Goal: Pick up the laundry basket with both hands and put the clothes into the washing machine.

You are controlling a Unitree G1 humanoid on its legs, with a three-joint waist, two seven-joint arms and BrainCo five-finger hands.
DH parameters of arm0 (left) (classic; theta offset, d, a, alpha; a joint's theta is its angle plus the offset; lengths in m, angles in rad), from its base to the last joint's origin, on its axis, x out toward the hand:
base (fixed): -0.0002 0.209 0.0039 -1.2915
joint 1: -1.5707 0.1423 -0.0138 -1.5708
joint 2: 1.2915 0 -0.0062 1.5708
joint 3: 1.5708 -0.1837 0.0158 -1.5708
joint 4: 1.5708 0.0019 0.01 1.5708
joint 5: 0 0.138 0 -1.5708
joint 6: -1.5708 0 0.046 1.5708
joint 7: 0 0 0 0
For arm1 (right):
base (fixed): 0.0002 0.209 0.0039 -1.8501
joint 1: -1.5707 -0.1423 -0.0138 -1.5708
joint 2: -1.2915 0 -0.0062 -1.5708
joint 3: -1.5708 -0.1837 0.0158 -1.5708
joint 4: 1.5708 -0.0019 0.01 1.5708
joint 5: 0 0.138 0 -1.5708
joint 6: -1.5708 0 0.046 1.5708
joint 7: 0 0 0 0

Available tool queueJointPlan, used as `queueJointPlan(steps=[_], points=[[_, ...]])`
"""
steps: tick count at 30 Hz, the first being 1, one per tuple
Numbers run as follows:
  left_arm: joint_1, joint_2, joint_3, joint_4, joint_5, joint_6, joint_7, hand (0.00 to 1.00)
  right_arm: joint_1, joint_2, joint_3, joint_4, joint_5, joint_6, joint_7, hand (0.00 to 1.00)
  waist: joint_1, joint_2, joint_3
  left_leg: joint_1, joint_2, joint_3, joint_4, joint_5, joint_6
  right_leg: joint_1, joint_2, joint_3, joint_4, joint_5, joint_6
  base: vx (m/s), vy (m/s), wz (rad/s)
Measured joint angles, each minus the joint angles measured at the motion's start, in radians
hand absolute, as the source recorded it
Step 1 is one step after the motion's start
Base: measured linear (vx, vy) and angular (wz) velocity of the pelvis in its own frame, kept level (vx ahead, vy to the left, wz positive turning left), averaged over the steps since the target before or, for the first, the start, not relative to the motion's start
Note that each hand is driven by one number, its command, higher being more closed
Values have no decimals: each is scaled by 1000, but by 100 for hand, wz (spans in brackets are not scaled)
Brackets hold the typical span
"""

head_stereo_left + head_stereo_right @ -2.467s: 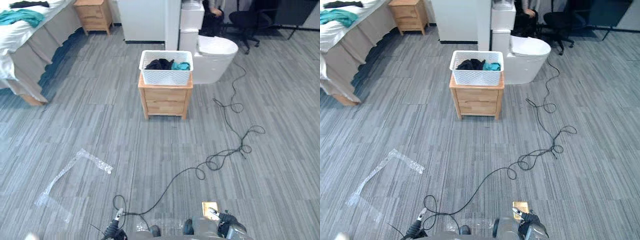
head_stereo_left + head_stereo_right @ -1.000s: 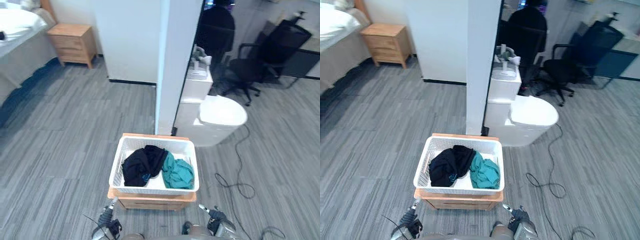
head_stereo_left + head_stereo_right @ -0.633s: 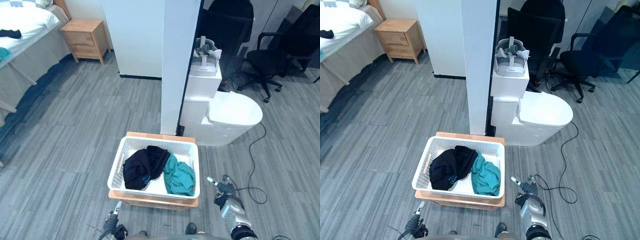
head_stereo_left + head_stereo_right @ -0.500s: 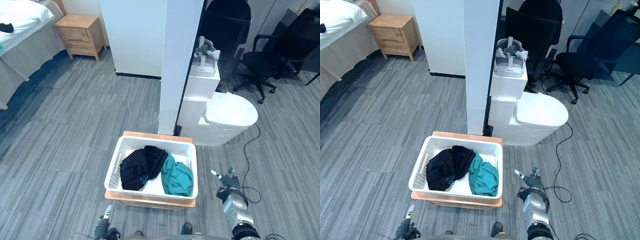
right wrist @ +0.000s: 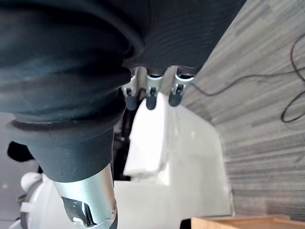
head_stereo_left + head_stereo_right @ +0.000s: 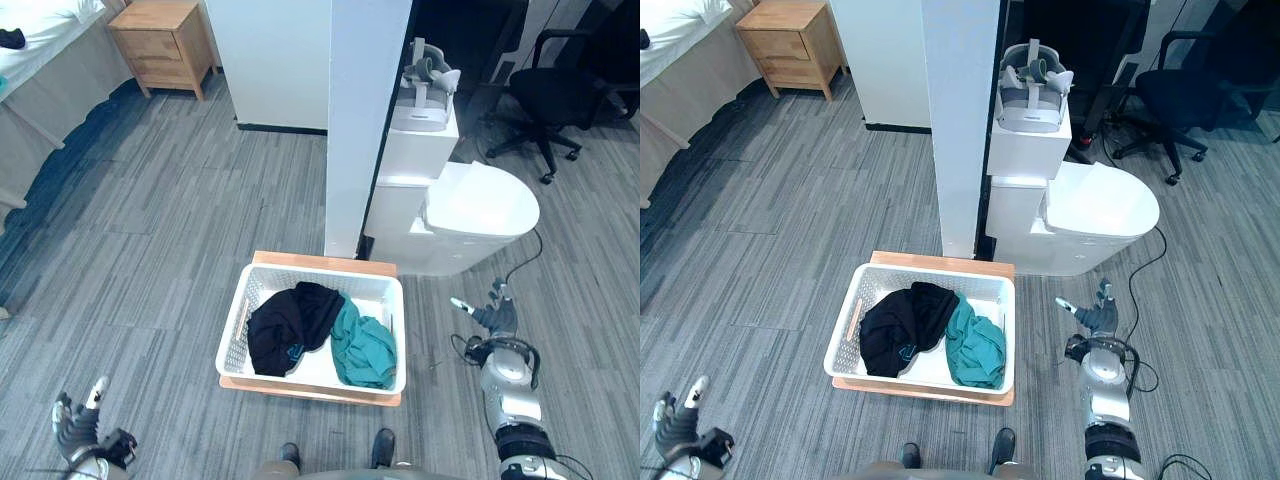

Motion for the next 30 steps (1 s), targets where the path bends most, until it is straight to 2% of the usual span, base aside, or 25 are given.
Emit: queueJointPlan(steps=[3, 8, 12, 15, 19, 25, 30], points=[[-93, 76, -59, 41, 28, -1, 8, 0, -89, -11, 31, 108, 6, -1, -1, 0, -1, 7, 19, -6, -4, 0, 11, 0, 0, -1, -6, 0, 0, 7, 2, -41, 1, 1], [-166, 97, -181, 53, 111, 20, 17, 0, -178, -10, 45, 276, 10, 19, -1, 0, 2, 8, 66, -16, -7, 17, 11, 0, 0, -23, -8, 15, -1, 27, -4, -68, -3, -12], [-247, 112, -274, 185, 177, 47, 13, 0, -243, -17, 58, 387, 44, 25, -1, 0, 0, 15, 100, -23, -10, 35, 14, 0, 1, -38, -9, 32, -1, 36, -4, -55, -9, -15], [-326, 147, -355, 269, 215, 64, -10, 0, -285, -17, 85, 425, 52, 36, 0, 0, -1, 15, 132, -41, -10, 42, 17, 5, 5, -62, -8, 34, -1, 53, -11, -53, -13, -10], [-399, 159, -404, 318, 258, 81, -48, 0, -297, -9, 94, 437, 51, 49, 1, 0, -3, 13, 164, -52, -14, 42, 18, 8, 5, -72, -11, 34, -1, 56, -11, -35, -8, -2], [-475, 164, -480, 378, 294, 102, -49, 0, -322, 15, 116, 463, 37, 61, 16, 0, -7, 11, 217, -80, -16, 49, 18, 13, -2, -107, -12, 36, -1, 75, -17, -4, 1, -3], [-558, 148, -559, 393, 294, 106, -45, 0, -353, 66, 144, 461, 29, 62, 17, 0, -29, 3, 250, -100, -19, 58, 18, 16, -6, -128, -16, 36, -1, 91, -16, 1, 7, -3]])
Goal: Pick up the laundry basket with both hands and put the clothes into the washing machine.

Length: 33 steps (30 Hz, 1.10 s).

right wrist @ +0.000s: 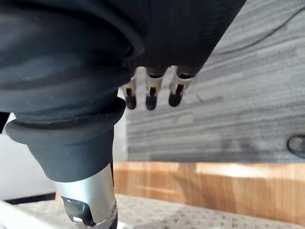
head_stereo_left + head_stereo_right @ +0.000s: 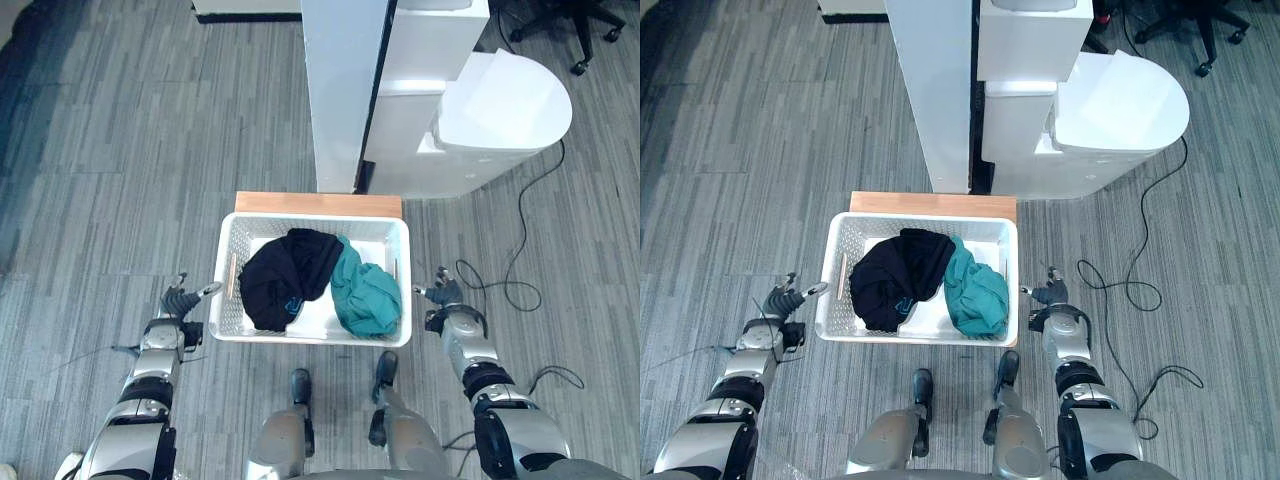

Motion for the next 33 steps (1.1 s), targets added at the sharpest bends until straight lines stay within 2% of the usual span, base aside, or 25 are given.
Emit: queueJointPlan(steps=[4, 5, 12, 14, 18, 27, 33], points=[[-30, -40, -45, -1, -1, 0, 9, 0, -4, 7, 23, -2, -9, 0, 1, 0, -7, 0, 3, -5, -2, 12, 0, 0, 0, -13, 0, 7, 0, 13, -2, 13, 22, -11], [-45, -50, -54, -1, -2, 2, 37, 0, -5, 6, 24, -3, -25, -1, -1, 0, -10, -1, 3, -6, -2, 12, 0, 0, 0, -13, 0, 7, 0, 14, -2, 0, 0, 0], [-80, -38, -97, -73, 7, 7, 85, 0, -28, -8, 29, -9, -70, -1, -3, 0, -24, -2, 33, -14, -4, 11, 1, 9, 13, -16, -4, 16, 0, 16, -3, -3, 5, 4], [-80, -49, -111, -140, -5, 6, 90, 0, -36, -7, 57, -7, -77, 9, -11, 0, -19, -2, 42, -28, -5, 10, 2, 12, 17, -29, -5, 19, 0, 18, -6, 0, 0, 0], [-82, -53, -111, -166, -14, 5, 108, 0, -42, -18, 69, -4, -78, 28, -23, 0, -24, -1, 51, -40, -5, 15, 2, 18, 14, -45, -5, 25, 0, 33, -21, -9, 3, -4], [-39, -71, -105, -155, -12, 4, 107, 0, -30, -21, -55, -78, -74, 27, -26, 0, -27, -12, 59, -33, -18, 63, -4, 21, 18, -66, -8, 60, 0, 44, -4, -18, 5, -15], [1, -105, -104, -118, -12, -5, 104, 0, -27, -47, -110, -124, -56, 27, -61, 0, -30, -19, 63, -34, -18, 65, -4, 25, 25, -70, -6, 76, 0, 44, -4, -6, -6, -5]])
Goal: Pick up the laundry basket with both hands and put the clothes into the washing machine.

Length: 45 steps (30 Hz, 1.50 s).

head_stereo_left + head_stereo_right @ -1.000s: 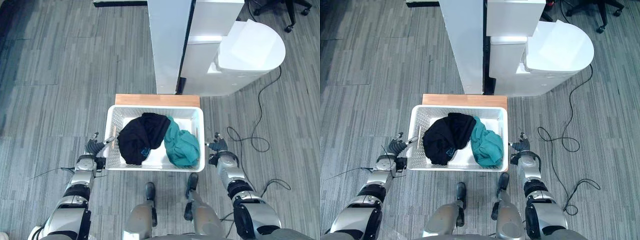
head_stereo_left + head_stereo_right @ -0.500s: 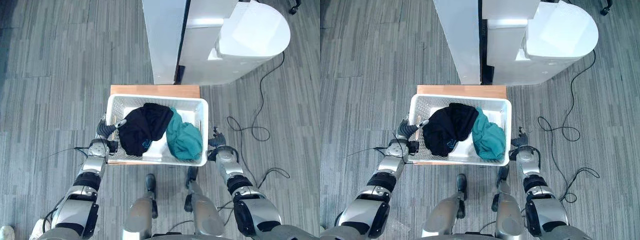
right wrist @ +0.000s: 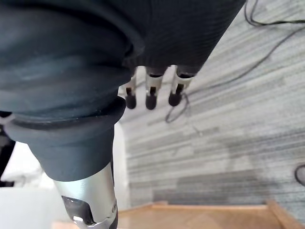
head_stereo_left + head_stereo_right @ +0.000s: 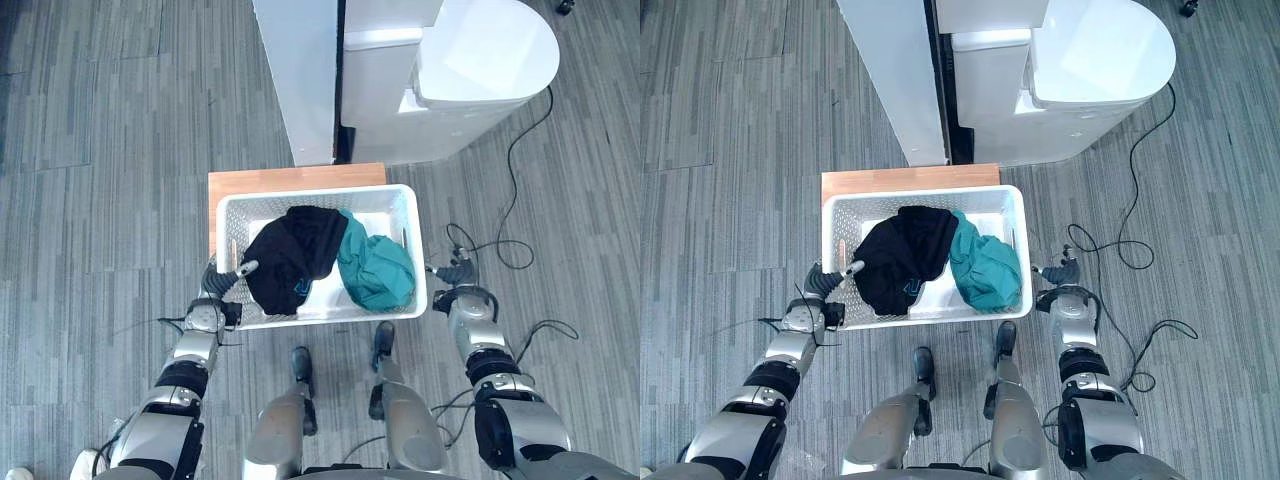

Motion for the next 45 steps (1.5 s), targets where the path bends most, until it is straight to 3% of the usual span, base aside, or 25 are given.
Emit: queueJointPlan(steps=[8, 20, 36, 45], points=[[24, -16, 30, 26, 0, -3, -3, 0, 15, 9, 6, -150, 28, -8, -48, 0, -2, -8, 4, 2, 1, 9, -1, 1, 3, -6, 2, 32, 0, 0, 1, 3, -7, -6], [32, -31, 74, 35, 6, -12, -17, 0, 61, 75, 84, -315, 27, -43, -51, 0, -6, -12, 3, 1, 1, 13, -2, 4, 7, -11, 2, 50, 0, 3, 6, 4, -2, -1], [42, -31, 76, 36, 7, -20, -16, 0, 101, 90, 180, -353, -21, -61, -19, 0, -25, -21, -2, -4, 0, 6, 2, 6, 9, -10, 0, 53, 0, 8, 12, 0, 0, 0], [41, -31, 71, 34, 6, -26, -15, 0, 89, 101, 243, -236, -34, -55, 0, 0, -23, -33, -12, -19, -1, -5, 11, 9, 10, -14, -2, 45, 0, 8, 12, 1, 0, 4]])
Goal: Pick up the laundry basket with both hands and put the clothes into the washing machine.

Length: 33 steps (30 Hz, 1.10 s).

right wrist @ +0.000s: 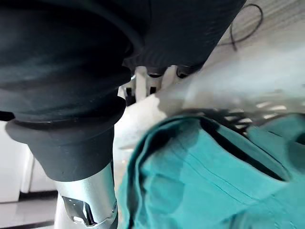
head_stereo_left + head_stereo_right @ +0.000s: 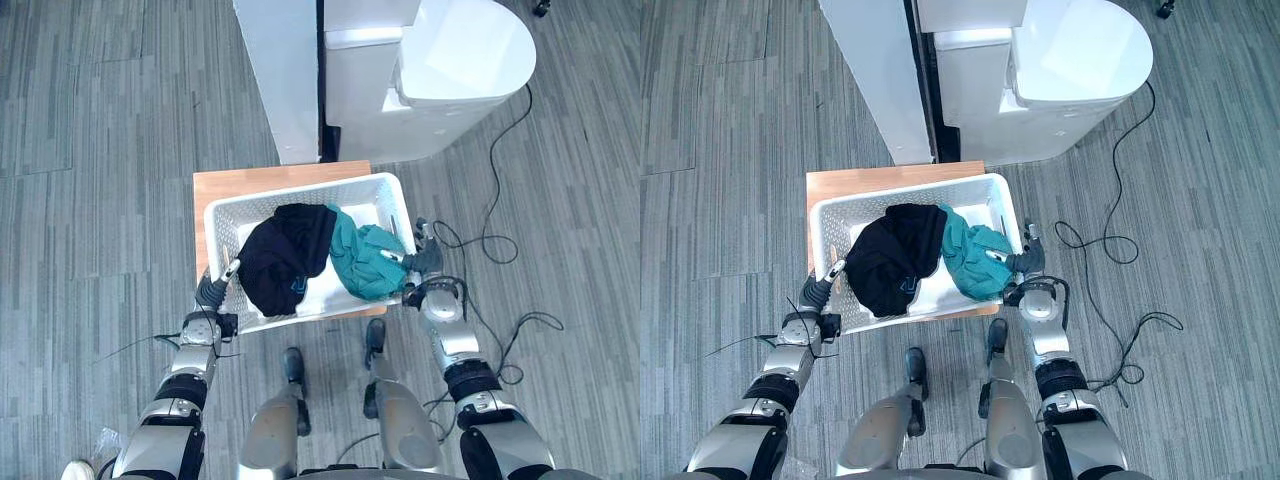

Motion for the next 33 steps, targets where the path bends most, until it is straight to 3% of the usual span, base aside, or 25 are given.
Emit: queueJointPlan(steps=[13, 14, 27, 33], points=[[-5, 12, -38, -36, -46, -17, 4, 0, -168, -44, -6, 268, -28, 13, 0, 0, 2, 1, -1, -51, 2, -45, -12, 36, -11, -34, -2, -26, 0, 0, 0, 8, -10, 10], [-5, 12, -44, -35, -46, -17, 4, 100, -171, -49, -2, 275, -29, 14, 1, 100, 2, 2, -1, -52, 2, -49, -15, 37, -12, -34, -2, -27, 0, 0, 0, 3, -4, 5], [-32, 20, -74, 4, -58, 6, 44, 100, -191, -82, 44, 322, -99, 15, 7, 100, 3, 23, -5, -45, -6, -51, -40, 62, -14, -36, 4, -43, 0, 0, -1, 10, 1, 1], [-30, 19, -120, 4, -32, 28, 44, 100, -183, -101, 45, 332, -108, 27, 9, 100, 23, 29, -6, -26, -5, -47, -44, 62, -14, -20, 5, -42, 0, -1, -2, 34, 9, -2]])
